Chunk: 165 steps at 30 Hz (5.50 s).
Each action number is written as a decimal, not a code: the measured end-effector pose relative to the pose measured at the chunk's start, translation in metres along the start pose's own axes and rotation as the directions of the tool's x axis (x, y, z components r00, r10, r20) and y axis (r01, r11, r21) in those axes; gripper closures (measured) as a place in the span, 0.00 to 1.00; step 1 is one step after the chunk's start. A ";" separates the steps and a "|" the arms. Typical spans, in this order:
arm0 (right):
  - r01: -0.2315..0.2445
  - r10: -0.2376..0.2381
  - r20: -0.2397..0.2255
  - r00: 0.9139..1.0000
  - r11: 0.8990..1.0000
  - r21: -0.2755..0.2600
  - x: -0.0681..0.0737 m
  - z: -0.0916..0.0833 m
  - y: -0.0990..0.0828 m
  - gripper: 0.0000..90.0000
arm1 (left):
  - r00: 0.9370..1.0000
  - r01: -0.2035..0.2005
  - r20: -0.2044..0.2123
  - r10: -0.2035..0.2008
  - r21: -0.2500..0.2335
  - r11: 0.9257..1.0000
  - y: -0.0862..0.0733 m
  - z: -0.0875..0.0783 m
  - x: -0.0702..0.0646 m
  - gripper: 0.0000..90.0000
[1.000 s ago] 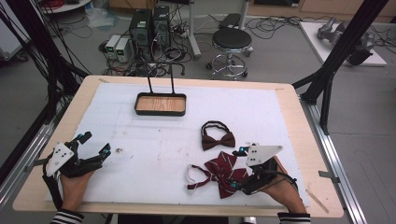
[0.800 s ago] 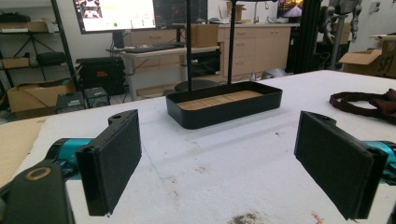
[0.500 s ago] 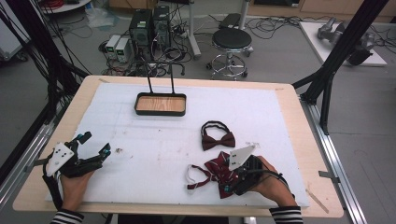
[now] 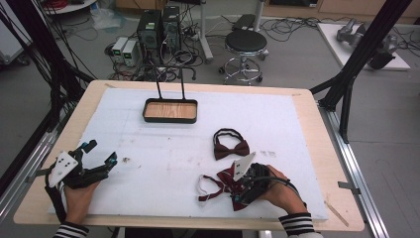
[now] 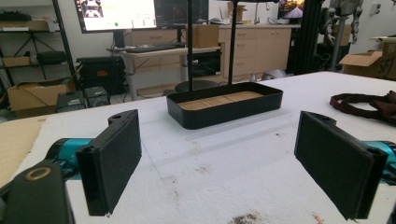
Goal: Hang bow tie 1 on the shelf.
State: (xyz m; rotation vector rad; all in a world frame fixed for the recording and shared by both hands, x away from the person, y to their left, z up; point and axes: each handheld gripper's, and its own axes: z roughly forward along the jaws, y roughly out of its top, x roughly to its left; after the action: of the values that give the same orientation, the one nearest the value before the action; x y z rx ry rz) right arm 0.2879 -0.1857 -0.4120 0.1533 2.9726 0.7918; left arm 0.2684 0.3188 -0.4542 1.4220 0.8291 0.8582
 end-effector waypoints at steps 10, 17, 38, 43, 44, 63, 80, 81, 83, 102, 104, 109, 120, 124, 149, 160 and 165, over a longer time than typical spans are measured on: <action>-0.017 0.018 -0.022 1.000 0.999 0.045 -0.006 0.002 0.004 0.57 | 1.000 0.008 0.001 -0.008 -0.003 1.000 0.000 0.000 0.001 0.17; -0.034 0.037 -0.022 0.999 0.995 0.095 -0.007 0.005 0.002 0.65 | 1.000 0.007 0.001 -0.007 -0.002 1.000 0.000 0.000 0.001 0.17; -0.015 0.015 0.014 1.000 1.000 0.024 -0.005 -0.001 0.006 0.79 | 1.000 0.008 0.001 -0.008 -0.004 1.000 0.000 0.000 0.001 0.17; -0.037 0.040 0.033 0.999 0.997 -0.066 -0.008 -0.009 0.006 0.79 | 1.000 0.007 0.000 -0.007 -0.003 1.000 0.000 0.000 0.000 0.17; -0.048 0.051 0.037 0.998 0.995 -0.085 -0.008 -0.010 0.006 0.79 | 1.000 0.006 0.000 -0.006 -0.002 1.000 0.000 0.000 0.000 0.17; -0.077 0.176 0.202 0.963 0.903 -0.423 -0.018 -0.035 0.020 0.79 | 1.000 0.008 -0.002 -0.008 -0.005 1.000 0.000 0.000 0.001 0.17; -0.082 0.309 0.318 0.896 0.820 -0.566 -0.031 -0.048 0.048 0.79 | 1.000 0.017 -0.001 -0.017 -0.007 1.000 0.000 -0.001 0.002 0.17; -0.084 0.322 0.315 0.892 0.805 -0.587 -0.031 -0.048 0.049 0.79 | 1.000 0.019 -0.001 -0.019 -0.007 1.000 0.000 -0.001 0.002 0.17; -0.086 0.345 0.316 0.884 0.784 -0.615 -0.032 -0.049 0.051 0.79 | 1.000 0.017 -0.001 -0.017 -0.007 1.000 0.000 -0.001 0.002 0.17; -0.125 0.465 0.328 0.822 0.710 -0.693 -0.064 -0.055 0.078 0.79 | 1.000 0.020 0.002 -0.020 -0.011 1.000 0.000 -0.001 0.002 0.17; -0.124 0.473 0.330 0.817 0.703 -0.700 -0.070 -0.056 0.083 0.79 | 1.000 0.022 0.002 -0.022 -0.011 1.000 -0.001 -0.001 0.002 0.17; -0.129 0.485 0.333 0.808 0.699 -0.703 -0.080 -0.057 0.092 0.79 | 1.000 0.027 0.001 -0.027 -0.013 1.000 -0.001 -0.001 0.003 0.17; -0.151 0.513 0.318 0.797 0.679 -0.718 -0.104 -0.054 0.104 0.79 | 0.999 0.040 -0.001 -0.040 -0.015 0.999 -0.001 -0.001 0.004 0.17; -0.151 0.521 0.324 0.790 0.677 -0.720 -0.114 -0.053 0.109 0.79 | 0.999 0.040 0.000 -0.040 -0.015 0.999 -0.001 -0.001 0.004 0.17; -0.117 0.508 0.352 0.786 0.681 -0.723 -0.155 -0.054 0.141 0.79 | 0.999 0.041 0.000 -0.041 -0.016 0.999 -0.001 -0.001 0.004 0.17; -0.109 0.494 0.342 0.799 0.679 -0.726 -0.164 -0.052 0.150 0.79 | 0.999 0.042 0.002 -0.042 -0.016 0.999 -0.001 -0.001 0.004 0.17; -0.109 0.485 0.333 0.809 0.679 -0.726 -0.166 -0.049 0.151 0.79 | 0.999 0.045 0.002 -0.045 -0.018 0.999 -0.001 -0.001 0.004 0.17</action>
State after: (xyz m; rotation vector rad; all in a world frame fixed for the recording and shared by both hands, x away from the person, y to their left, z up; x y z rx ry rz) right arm 0.4608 -0.0977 -0.2889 0.7130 2.0077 1.5464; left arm 0.2693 0.3228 -0.4548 1.3836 0.8472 0.8281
